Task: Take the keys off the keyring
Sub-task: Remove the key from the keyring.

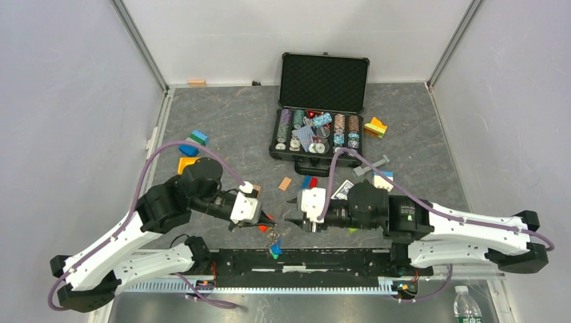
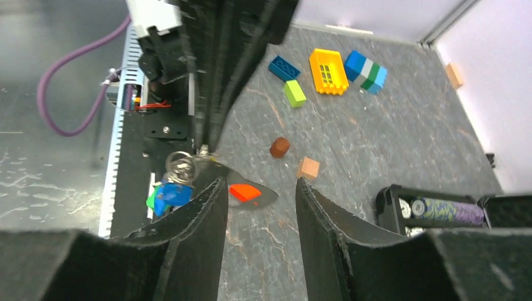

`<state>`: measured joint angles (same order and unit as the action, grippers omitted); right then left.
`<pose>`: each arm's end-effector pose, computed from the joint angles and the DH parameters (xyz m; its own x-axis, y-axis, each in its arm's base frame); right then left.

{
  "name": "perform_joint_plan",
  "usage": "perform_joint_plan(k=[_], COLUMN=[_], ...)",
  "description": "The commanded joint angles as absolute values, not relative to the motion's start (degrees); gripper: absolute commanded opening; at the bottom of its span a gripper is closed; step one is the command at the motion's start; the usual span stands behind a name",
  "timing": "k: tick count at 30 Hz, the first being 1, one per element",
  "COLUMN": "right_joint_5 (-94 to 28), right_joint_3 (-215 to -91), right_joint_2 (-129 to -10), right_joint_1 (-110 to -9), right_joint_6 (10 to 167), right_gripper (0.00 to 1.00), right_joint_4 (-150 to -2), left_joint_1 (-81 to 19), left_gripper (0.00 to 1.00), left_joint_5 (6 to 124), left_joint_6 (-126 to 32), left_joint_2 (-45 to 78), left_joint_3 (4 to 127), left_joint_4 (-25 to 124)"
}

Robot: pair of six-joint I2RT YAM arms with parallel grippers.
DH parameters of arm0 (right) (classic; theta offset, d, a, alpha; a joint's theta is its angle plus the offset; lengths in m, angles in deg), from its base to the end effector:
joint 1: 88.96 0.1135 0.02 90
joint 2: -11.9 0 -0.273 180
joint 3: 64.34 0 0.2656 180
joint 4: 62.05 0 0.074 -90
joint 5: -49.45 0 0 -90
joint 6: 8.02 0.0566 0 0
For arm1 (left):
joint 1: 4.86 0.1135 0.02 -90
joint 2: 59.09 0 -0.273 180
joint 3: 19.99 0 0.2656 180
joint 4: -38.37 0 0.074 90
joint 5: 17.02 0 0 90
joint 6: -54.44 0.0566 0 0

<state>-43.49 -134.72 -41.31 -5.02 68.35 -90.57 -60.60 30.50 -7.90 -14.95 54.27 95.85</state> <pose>0.0280 0.2366 0.3848 0.2126 -0.2268 -0.9505 -0.9649 0.1049 -0.2409 0.0566 -0.1510 0.3837 0.2106 0.2990 -0.9307 0.9591 -0.2477 0.1374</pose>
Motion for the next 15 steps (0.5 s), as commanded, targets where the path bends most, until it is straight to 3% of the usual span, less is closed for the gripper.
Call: perform_joint_plan(k=[1, 9, 15], right_joint_5=[-30.57, -25.41, -31.72], right_joint_3=[-135.76, -134.71, -134.45], right_joint_2=[-41.7, -44.57, -46.28], right_joint_1=[-10.64, -10.74, -10.74], right_joint_6=[71.26, 71.69, 72.26], right_gripper=[0.48, 0.45, 0.42], right_joint_4=[-88.58, -84.66, -84.17], left_joint_1=[-60.75, -60.71, -60.74], left_gripper=[0.02, 0.02, 0.02], left_joint_5=[31.5, 32.89, 32.4], left_joint_6=[-5.78, -6.87, -6.71], left_joint_2=[-15.52, -16.05, -16.1], left_joint_3=[56.52, 55.28, 55.32], left_joint_4=[95.46, 93.17, 93.18])
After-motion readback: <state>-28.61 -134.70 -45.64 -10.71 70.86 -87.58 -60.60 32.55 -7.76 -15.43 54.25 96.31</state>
